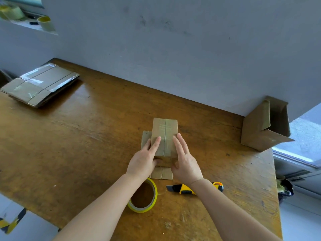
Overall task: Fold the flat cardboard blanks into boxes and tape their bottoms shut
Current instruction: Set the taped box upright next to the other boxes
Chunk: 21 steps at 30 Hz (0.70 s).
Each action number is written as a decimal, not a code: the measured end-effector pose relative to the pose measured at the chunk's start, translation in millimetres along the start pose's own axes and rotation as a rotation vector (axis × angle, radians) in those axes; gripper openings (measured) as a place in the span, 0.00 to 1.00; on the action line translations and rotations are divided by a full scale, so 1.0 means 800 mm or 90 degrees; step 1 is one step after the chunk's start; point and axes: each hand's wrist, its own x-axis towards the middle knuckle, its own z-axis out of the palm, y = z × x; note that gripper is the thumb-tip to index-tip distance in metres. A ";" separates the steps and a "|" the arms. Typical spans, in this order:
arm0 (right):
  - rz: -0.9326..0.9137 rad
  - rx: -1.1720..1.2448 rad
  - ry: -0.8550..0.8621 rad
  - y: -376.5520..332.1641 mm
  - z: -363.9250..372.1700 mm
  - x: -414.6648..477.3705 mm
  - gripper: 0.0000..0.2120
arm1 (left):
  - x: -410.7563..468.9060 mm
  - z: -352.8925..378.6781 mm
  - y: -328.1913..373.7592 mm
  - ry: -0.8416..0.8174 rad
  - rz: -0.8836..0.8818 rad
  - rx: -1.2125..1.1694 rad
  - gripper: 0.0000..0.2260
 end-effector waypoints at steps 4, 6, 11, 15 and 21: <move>0.248 0.317 0.020 -0.002 -0.007 0.008 0.30 | 0.006 -0.010 0.002 0.037 -0.039 -0.138 0.37; 0.391 0.462 0.008 0.000 -0.012 0.014 0.23 | 0.015 -0.019 0.002 0.058 -0.085 -0.260 0.37; 0.581 0.747 -0.026 -0.007 -0.032 0.020 0.25 | 0.027 -0.035 0.003 0.049 -0.171 -0.507 0.35; 0.545 0.817 0.107 -0.007 -0.050 0.026 0.18 | 0.025 -0.035 0.003 -0.018 -0.227 -0.603 0.35; 0.378 0.569 0.269 -0.028 -0.072 0.036 0.10 | 0.028 -0.033 0.021 -0.092 -0.319 -0.602 0.33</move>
